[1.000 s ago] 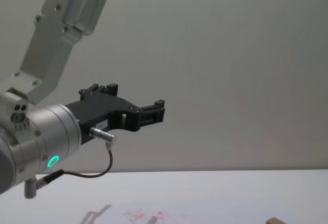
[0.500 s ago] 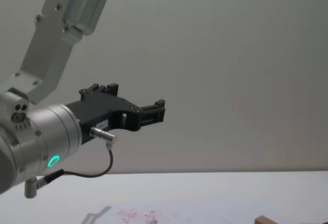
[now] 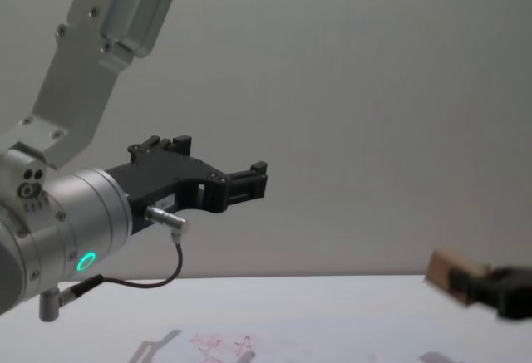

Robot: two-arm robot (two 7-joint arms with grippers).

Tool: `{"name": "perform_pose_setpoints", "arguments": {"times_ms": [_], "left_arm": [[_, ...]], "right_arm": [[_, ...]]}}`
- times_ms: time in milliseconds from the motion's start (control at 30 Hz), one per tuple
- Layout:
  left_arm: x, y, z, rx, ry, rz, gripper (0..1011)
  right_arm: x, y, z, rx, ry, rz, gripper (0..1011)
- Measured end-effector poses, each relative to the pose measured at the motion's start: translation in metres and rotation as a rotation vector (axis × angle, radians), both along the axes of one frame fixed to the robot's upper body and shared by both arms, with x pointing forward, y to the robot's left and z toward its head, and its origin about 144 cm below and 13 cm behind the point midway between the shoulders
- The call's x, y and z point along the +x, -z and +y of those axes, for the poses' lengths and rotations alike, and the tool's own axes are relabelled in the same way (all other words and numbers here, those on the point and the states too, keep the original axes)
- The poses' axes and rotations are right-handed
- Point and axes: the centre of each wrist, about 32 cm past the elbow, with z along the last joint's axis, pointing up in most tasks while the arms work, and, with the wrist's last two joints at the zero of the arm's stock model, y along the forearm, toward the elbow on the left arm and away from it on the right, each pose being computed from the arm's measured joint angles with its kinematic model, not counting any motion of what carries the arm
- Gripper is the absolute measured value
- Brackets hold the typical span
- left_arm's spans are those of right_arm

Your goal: Use the one hand to pick up the stamp and affix it onto the A4 paper.

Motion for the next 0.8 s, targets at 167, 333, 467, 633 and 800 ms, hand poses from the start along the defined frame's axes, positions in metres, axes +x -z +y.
{"name": "perform_pose_setpoints", "arguments": {"times_ms": [167,333,467,633,800], "left_arm": [[0.000,0.000,0.000,0.000,0.000,0.000,1001],[0.000,0.000,0.000,0.000,0.000,0.000,1001],[0.000,0.000,0.000,0.000,0.000,0.000,1001],[0.000,0.000,0.000,0.000,0.000,0.000,1001],[0.000,0.000,0.000,0.000,0.000,0.000,1001]], "right_arm": [[-0.005,-0.012,-0.012,0.024,0.047,-0.031,218],[-0.015,-0.018,-0.028,0.027,0.095,-0.032,218],[-0.025,-0.017,-0.040,0.015,0.123,-0.012,219],[-0.041,-0.012,-0.056,-0.017,0.147,0.032,219],[-0.051,-0.007,-0.066,-0.047,0.152,0.067,219]]}}
